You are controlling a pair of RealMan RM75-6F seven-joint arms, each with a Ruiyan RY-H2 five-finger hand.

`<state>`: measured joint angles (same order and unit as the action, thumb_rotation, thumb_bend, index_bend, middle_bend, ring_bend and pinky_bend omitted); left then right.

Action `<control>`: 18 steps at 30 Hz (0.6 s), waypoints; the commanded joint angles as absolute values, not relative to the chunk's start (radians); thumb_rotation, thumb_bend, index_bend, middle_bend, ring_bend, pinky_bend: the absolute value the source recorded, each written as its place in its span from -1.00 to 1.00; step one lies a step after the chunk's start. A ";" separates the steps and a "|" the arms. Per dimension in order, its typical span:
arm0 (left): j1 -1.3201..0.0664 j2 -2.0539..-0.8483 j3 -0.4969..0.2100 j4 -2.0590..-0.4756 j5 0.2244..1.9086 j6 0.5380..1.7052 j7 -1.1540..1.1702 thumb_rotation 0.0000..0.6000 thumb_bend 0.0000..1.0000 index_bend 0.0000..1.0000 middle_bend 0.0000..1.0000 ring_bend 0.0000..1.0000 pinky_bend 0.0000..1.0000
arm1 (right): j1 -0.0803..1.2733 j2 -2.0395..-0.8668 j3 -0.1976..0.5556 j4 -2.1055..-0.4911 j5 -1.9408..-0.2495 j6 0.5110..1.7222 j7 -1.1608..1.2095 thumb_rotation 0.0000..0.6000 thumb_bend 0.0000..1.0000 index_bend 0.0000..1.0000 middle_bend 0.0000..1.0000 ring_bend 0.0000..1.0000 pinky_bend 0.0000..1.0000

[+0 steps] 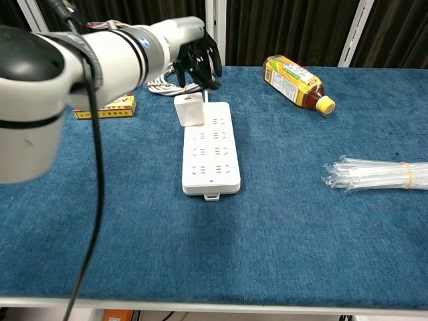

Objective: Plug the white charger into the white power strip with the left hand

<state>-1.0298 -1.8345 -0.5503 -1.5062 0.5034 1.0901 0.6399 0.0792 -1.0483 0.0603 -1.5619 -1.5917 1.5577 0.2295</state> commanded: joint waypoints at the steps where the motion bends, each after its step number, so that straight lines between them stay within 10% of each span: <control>1: -0.851 -1.804 -0.698 -1.508 0.665 0.852 0.038 1.00 -0.18 0.34 0.42 0.37 0.54 | 0.078 -1.044 0.062 -1.568 -1.593 1.562 0.222 1.00 -0.87 -1.00 -0.92 -1.00 -1.00; 7: -0.794 -1.839 -0.737 -1.441 0.809 0.743 -0.309 1.00 0.09 0.63 0.78 0.71 0.96 | 0.078 -1.039 0.063 -1.586 -1.593 1.561 0.201 1.00 -0.87 -1.00 -0.92 -1.00 -1.00; 18: -0.768 -1.905 -0.756 -1.335 0.913 0.617 -0.720 1.00 0.13 0.83 1.00 0.92 1.00 | 0.082 -1.041 0.065 -1.601 -1.583 1.549 0.179 1.00 -0.87 -1.00 -0.92 -1.00 -1.00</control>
